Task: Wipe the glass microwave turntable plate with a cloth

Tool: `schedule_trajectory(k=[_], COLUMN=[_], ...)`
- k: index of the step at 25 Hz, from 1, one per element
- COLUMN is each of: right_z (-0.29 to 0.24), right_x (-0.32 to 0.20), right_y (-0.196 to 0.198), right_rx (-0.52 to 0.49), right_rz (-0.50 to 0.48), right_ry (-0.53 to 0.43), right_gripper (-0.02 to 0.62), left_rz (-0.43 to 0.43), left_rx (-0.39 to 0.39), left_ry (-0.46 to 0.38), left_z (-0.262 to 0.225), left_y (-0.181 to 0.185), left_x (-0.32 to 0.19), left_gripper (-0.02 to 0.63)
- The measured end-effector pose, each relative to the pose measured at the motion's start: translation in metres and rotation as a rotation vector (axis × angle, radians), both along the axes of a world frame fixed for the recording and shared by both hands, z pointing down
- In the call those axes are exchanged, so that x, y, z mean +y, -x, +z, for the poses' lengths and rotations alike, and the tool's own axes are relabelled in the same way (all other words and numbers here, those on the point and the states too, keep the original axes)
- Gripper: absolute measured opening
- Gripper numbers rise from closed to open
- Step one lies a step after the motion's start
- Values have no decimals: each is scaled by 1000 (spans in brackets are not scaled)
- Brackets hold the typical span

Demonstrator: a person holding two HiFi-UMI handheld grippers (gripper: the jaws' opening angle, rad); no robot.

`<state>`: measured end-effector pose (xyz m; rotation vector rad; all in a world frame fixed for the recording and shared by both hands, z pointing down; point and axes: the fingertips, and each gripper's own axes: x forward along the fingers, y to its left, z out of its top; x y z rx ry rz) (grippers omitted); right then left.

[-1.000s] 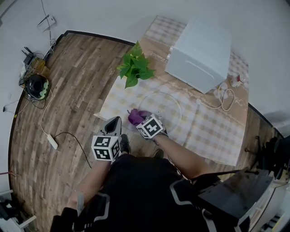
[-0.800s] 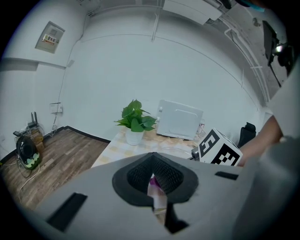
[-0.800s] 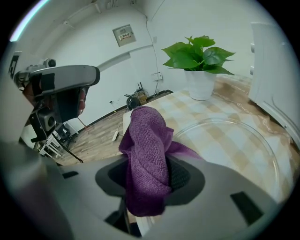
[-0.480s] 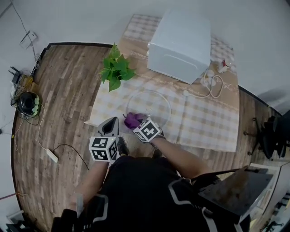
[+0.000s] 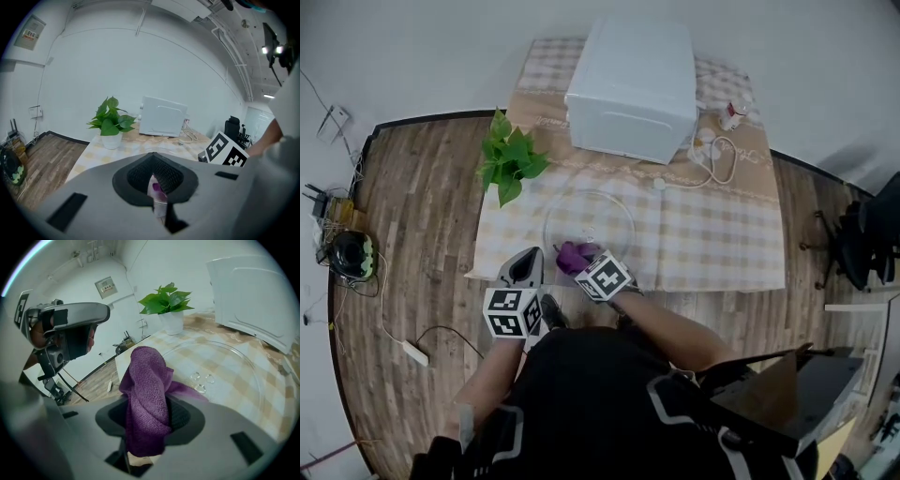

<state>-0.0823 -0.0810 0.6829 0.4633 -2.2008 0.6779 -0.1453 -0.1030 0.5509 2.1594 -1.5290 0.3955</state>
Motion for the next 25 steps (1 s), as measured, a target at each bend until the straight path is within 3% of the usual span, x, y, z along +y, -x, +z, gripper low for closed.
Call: schedule_trajectory(k=[19,25], right_z=[-2,-25], right_x=[-2,-7], right_y=[-81,-97], right_rx=[21,-43], right_rz=[260,365], right_ry=[10,13], right_gripper=[181,182], left_rz=[202,257], left_rx=[7,17], left_ry=[25,-16], left_z=[11,-1], left_y=[-63,-77], left_x=[-12,-19], left_gripper=[2,2])
